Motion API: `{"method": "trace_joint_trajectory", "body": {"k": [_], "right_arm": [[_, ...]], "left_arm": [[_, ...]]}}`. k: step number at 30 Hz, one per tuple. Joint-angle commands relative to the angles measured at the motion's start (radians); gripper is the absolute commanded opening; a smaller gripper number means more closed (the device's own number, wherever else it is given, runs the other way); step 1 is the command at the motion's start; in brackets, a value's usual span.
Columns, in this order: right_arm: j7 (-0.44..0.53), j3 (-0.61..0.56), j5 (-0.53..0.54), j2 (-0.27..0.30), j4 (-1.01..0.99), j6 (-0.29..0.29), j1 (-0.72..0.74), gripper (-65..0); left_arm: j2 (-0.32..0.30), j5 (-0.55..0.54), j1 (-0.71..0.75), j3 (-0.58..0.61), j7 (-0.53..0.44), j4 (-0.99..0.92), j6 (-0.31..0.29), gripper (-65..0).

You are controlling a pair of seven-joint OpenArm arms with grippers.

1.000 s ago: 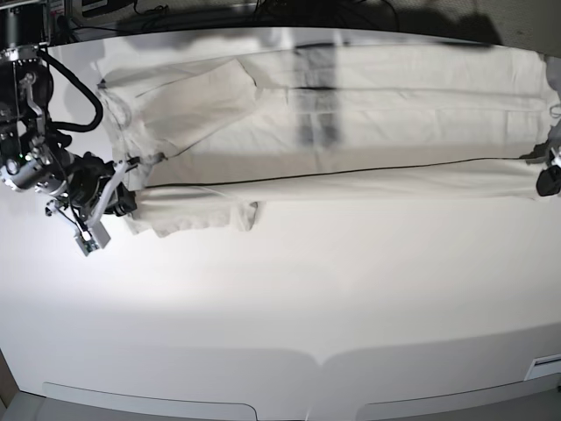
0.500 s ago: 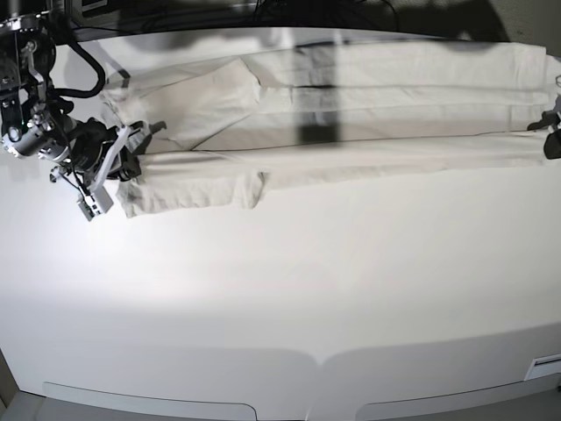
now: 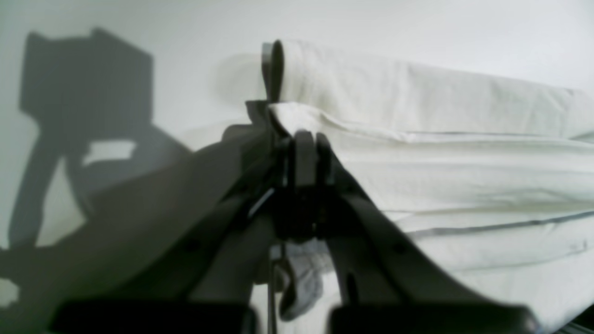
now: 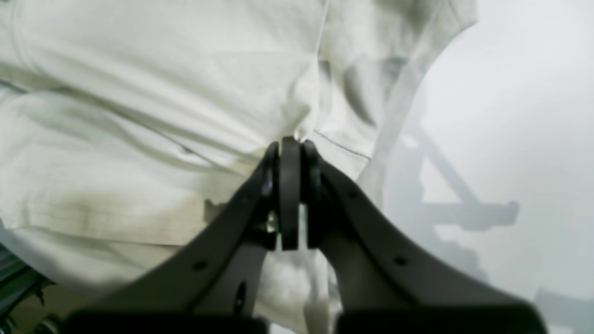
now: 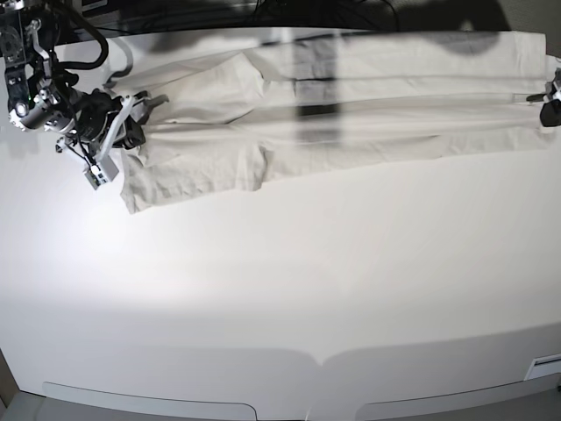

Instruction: Fold the T-shirt properly

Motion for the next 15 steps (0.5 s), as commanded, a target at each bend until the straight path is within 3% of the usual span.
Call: {"method": "trace_joint_trajectory", "body": {"k": [1, 5, 10, 14, 15], "right_arm": [[0.014, 0.013, -0.007, 0.021, 0.012, -0.006, 0.000, -65.0], [0.024, 0.013, -0.055, -0.003, 0.008, -0.007, -0.011, -65.0], [0.027, 0.013, -0.082, -0.043, 0.008, -0.008, -0.010, -65.0], [0.020, 0.013, -0.082, -0.044, 0.008, -0.008, -0.010, -65.0], [0.018, 0.013, -0.086, -0.044, 0.008, -0.008, -0.010, -61.7]], "left_arm": [[-0.031, 0.008, 0.001, -0.013, -0.029, 0.014, 0.008, -65.0], [-0.025, 0.069, 0.001, -0.013, -0.064, 0.014, 0.008, -65.0], [-0.026, 0.071, 0.003, -0.013, -0.074, 0.014, 0.008, -65.0], [-0.026, 0.112, 0.002, -0.013, -0.074, 0.014, 0.008, -65.0], [-0.027, 0.123, 0.000, -0.013, -0.074, 0.014, 0.008, -65.0]]}}
